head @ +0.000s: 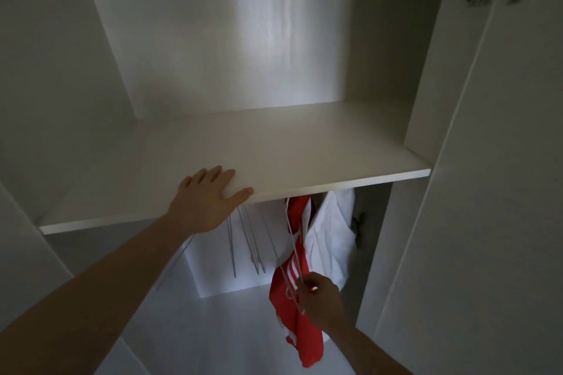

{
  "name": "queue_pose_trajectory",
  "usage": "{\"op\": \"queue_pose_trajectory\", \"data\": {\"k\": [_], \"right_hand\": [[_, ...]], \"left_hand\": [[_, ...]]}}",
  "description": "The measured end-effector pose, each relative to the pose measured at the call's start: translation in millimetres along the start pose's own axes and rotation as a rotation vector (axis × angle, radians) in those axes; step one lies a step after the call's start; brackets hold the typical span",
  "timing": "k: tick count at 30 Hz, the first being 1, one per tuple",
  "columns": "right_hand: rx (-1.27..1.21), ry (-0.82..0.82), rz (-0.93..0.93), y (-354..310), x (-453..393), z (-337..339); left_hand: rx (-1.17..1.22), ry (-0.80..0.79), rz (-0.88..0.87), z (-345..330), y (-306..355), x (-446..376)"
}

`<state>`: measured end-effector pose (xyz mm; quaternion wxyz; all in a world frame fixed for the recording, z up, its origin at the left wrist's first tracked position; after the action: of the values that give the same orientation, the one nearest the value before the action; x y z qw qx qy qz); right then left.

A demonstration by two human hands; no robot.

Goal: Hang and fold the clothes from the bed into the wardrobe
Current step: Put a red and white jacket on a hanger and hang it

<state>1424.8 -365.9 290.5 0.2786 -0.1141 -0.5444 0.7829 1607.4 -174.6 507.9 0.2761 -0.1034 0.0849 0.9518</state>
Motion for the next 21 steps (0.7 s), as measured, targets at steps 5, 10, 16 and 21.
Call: {"op": "queue_pose_trajectory", "data": {"k": [5, 10, 16, 21], "right_hand": [[0.003, 0.102, -0.036, 0, 60, 36], [0.094, 0.213, -0.066, -6, 134, 81], [0.131, 0.369, -0.154, -1, 250, 127], [0.169, 0.492, -0.175, 2, 351, 173]], "left_hand": [[0.043, 0.093, -0.004, 6, 0, 4], [0.061, 0.125, -0.120, 8, 1, 6], [0.236, 0.298, -0.269, 21, 34, 51], [0.517, 0.223, -0.591, -1, 130, 130]]}}
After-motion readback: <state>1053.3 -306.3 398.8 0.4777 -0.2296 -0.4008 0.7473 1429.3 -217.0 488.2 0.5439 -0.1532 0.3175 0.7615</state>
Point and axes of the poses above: each hand's wrist, its own x-axis away from the middle knuckle, its own z-axis out of the back of the hand, y = z × x, the point moved 9 cm from there along -x, towards the middle knuckle, and after that the axes turned 5 degrees about y, right-handed, at the moved point
